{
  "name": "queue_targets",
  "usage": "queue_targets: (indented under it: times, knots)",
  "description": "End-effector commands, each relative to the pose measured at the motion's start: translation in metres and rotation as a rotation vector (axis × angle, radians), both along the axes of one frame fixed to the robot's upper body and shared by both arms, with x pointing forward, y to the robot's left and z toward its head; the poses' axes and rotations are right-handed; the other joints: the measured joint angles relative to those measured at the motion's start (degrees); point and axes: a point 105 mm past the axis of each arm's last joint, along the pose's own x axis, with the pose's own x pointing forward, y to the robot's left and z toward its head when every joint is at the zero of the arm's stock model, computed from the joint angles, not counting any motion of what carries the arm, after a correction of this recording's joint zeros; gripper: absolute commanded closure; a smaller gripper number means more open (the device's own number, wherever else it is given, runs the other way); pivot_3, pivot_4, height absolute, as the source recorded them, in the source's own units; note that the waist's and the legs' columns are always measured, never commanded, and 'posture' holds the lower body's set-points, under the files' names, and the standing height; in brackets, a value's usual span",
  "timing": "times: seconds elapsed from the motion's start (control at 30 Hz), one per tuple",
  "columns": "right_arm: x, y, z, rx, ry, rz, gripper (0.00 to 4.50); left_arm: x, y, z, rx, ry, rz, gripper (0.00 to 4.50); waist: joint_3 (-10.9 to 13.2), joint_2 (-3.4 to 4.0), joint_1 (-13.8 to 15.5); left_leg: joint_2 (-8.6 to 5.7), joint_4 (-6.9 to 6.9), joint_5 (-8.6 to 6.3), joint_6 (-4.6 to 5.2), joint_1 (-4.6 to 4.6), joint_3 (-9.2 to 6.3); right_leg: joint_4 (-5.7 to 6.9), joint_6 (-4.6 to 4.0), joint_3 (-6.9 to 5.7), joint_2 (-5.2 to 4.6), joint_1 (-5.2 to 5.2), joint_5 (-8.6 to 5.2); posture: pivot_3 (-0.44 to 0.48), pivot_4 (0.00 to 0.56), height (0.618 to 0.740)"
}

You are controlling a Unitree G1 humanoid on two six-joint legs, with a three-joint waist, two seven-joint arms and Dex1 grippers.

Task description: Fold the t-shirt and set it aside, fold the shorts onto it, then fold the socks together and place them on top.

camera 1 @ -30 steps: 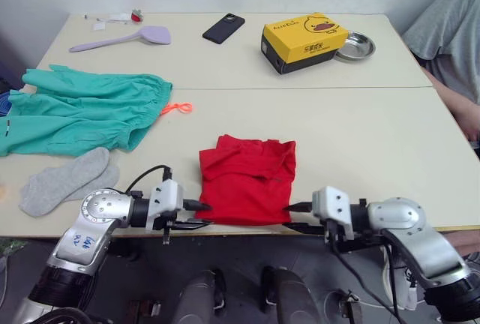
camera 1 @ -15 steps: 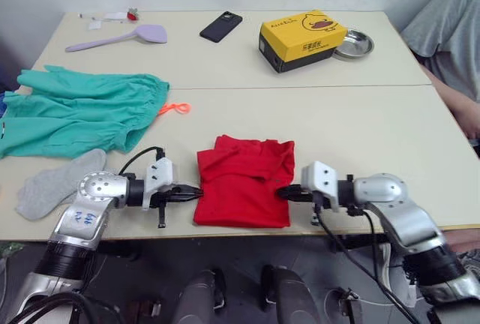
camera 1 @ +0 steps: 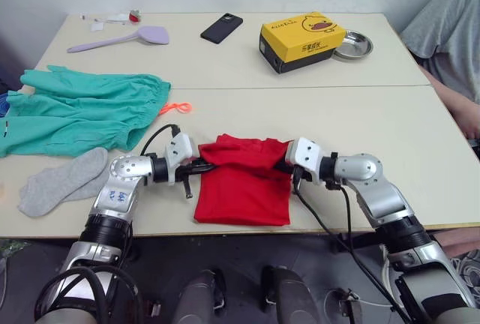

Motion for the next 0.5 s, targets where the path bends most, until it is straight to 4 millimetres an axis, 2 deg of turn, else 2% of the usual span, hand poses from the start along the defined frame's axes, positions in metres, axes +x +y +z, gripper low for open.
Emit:
queue_targets:
  times: [0.03, 0.17, 0.27, 0.4, 0.5]
  knots:
    - [0.017, -0.004, 0.026, 0.138, -0.046, -0.113, 4.50, 0.027, 0.004, 0.026, -0.100, -0.086, 0.143, 4.46, 0.00, 0.00, 0.00, 0.00, 0.02, 0.01, 0.02, -0.02, 0.00, 0.00, 0.00, -0.01, 0.00, 0.00, 0.00, 0.000, 0.150, 0.740]
    - [0.029, -0.014, 0.030, 0.185, -0.042, -0.230, 4.50, 0.049, 0.011, 0.039, -0.206, -0.108, 0.291, 4.46, 0.00, 0.00, -0.01, -0.01, 0.04, 0.04, 0.12, 0.00, 0.00, 0.03, 0.01, -0.03, 0.02, 0.04, 0.00, 0.000, 0.150, 0.740]
    - [0.029, -0.019, 0.032, 0.219, -0.030, -0.256, 4.50, 0.053, 0.013, 0.042, -0.245, -0.103, 0.331, 4.46, 0.00, 0.00, -0.03, -0.01, 0.03, 0.16, 0.35, -0.01, 0.01, 0.06, 0.02, -0.03, 0.04, 0.05, 0.01, 0.000, 0.150, 0.740]
    - [-0.007, 0.005, 0.046, 0.305, 0.007, -0.026, 4.50, 0.030, 0.001, 0.050, -0.286, -0.121, 0.171, 4.46, 0.00, 0.00, -0.03, 0.01, -0.02, 0.17, 0.36, -0.01, 0.01, 0.10, 0.02, -0.03, 0.11, 0.06, 0.01, 0.000, 0.150, 0.740]
    - [-0.028, 0.022, 0.036, 0.251, 0.039, 0.068, 4.50, -0.004, -0.016, 0.045, -0.267, -0.090, -0.039, 4.46, 0.00, 0.00, -0.26, 0.04, -0.03, 0.14, 0.37, -0.01, 0.02, 0.10, 0.02, -0.01, 0.17, 0.07, 0.01, 0.000, 0.150, 0.740]
